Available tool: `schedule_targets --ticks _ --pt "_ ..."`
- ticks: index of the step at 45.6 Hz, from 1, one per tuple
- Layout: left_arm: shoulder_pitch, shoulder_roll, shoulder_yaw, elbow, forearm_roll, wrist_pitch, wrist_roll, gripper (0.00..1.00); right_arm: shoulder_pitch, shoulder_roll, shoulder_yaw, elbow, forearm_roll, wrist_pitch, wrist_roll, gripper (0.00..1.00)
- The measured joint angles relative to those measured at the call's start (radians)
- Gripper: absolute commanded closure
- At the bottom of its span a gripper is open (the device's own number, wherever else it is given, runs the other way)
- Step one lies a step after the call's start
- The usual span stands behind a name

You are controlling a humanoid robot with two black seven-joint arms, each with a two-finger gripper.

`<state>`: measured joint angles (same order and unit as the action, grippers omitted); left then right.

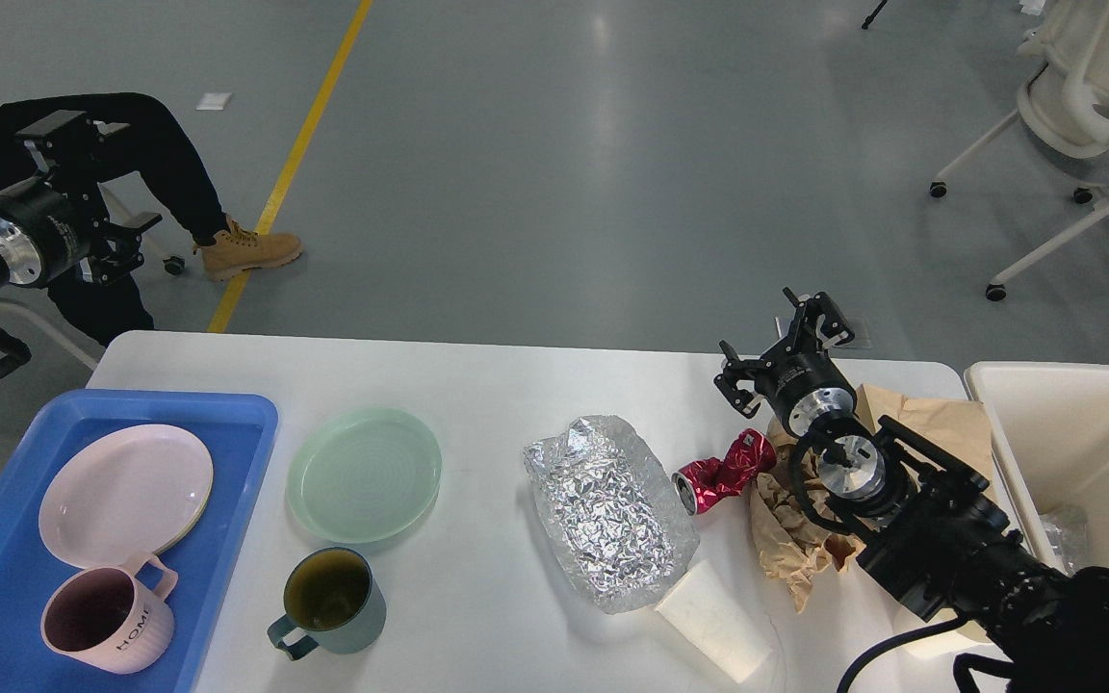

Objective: Tidy desktop

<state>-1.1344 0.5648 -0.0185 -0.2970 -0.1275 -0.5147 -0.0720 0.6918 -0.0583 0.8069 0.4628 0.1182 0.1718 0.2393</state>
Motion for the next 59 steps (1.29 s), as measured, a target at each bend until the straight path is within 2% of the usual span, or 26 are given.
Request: schedule_targets --ticks 7,14,20,24,32,39,42,59 --pt "-0.102 0.003 0.392 -0.006 0.003 -0.095 0.000 0.03 0.000 0.000 0.000 0.000 0.000 0.000 0.000 0.00" --pt "-0.272 0.021 0.836 -0.081 0.006 -0.267 -0.003 0.03 0.000 0.000 0.000 0.000 0.000 0.000 0.000 0.00" --pt "-0.395 0.025 1.053 -0.169 0.006 -0.396 -0.005 0.03 0.000 0.000 0.000 0.000 0.000 0.000 0.000 0.00" --pt "-0.417 0.017 1.105 -0.186 0.012 -0.435 -0.004 0.03 0.000 0.000 0.000 0.000 0.000 0.000 0.000 0.00" --pt "-0.455 -0.031 1.226 -0.208 0.034 -0.445 -0.003 0.03 0.000 0.000 0.000 0.000 0.000 0.000 0.000 0.00" --pt "-0.495 -0.135 1.410 -0.340 0.037 -0.446 -0.004 0.03 0.000 0.000 0.000 0.000 0.000 0.000 0.000 0.00" --pt "-0.500 -0.170 1.448 -0.379 0.038 -0.446 -0.002 0.03 0.000 0.000 0.000 0.000 0.000 0.000 0.000 0.00" --pt "-0.519 -0.234 1.502 -0.552 0.042 -0.445 -0.002 0.03 0.000 0.000 0.000 0.000 0.000 0.000 0.000 0.00"
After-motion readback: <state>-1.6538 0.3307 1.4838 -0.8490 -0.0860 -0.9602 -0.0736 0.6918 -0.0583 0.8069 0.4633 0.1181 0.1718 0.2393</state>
